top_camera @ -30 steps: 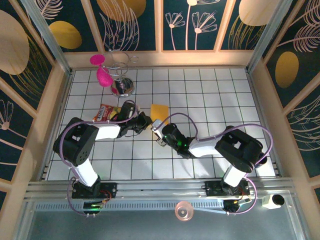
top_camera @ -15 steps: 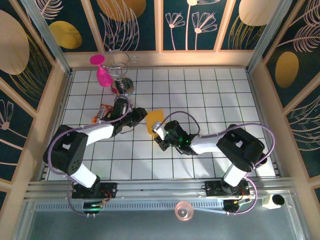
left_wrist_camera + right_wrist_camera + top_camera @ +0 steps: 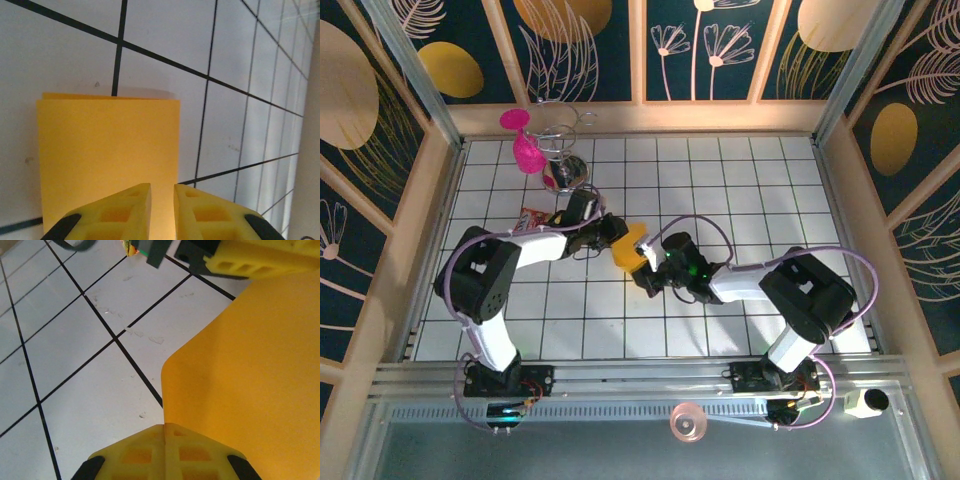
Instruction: Fold a paper plane with a square sheet of paper (pick it up from the middle)
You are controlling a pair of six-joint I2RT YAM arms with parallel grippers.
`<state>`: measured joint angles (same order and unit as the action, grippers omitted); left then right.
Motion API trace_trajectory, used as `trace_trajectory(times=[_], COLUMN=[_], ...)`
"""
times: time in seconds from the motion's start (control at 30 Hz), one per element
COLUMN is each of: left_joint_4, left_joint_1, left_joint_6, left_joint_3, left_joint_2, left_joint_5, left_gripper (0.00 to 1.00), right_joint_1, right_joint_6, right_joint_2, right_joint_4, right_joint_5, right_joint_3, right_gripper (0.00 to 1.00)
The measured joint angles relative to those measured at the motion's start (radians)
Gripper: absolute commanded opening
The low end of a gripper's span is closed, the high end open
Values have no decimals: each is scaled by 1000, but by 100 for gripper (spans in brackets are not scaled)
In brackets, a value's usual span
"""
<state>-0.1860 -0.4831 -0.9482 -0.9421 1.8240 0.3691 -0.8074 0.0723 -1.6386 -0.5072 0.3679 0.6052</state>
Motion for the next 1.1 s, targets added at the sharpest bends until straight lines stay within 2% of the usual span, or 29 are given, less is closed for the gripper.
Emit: trace_trajectory(times=[0.3,0.57,1.1], left_joint_4=[130,174,189], left_joint_1=[-2,-2,-2], left_joint_6=[68,115,165], left_joint_3=[-118,-141,-148], left_joint_2=[116,135,137], left_joint_5=[-22,-41,-40], left_gripper=[16,15,14], right_joint_1=[31,56,81], right_joint_6=[81,146,176], right_joint_2=[-1,-21,-90], right_joint_4=[-55,-80,-20], right_joint_5=[51,48,-79], right_joint_3=[-14,-16,29], right_gripper=[0,0,0])
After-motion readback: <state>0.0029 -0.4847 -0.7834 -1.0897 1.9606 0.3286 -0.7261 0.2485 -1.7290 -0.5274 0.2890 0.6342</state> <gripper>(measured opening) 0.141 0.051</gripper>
